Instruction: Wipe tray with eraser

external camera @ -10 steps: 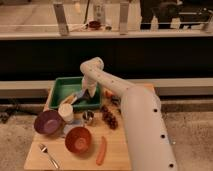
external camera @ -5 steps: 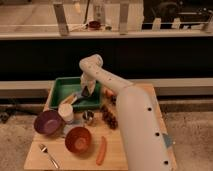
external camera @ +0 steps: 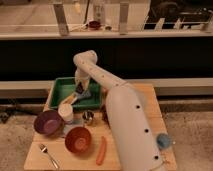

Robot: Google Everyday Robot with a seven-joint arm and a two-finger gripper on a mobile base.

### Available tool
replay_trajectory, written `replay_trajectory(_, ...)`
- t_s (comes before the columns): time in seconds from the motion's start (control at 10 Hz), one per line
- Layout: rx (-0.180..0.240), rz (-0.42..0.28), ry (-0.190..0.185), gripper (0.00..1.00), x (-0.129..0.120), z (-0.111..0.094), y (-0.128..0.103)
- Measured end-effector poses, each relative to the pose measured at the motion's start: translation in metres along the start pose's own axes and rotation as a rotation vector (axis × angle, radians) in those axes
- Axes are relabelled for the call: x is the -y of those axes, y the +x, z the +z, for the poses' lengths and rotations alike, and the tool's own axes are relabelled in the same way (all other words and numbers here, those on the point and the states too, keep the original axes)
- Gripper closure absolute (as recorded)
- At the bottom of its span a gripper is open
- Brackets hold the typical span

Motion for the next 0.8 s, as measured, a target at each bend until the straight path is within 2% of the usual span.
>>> replay_trajectory(0.3,0.011,-0.045,0.02,1.0,0.015,0.0,-0.016)
replay_trajectory(0.5,0.037,-0.103,0.04,1.0,0.023,-0.001,-0.044)
replay_trajectory(0.8,0.057,-0.148,0.044,1.0,0.02,0.0,-0.068)
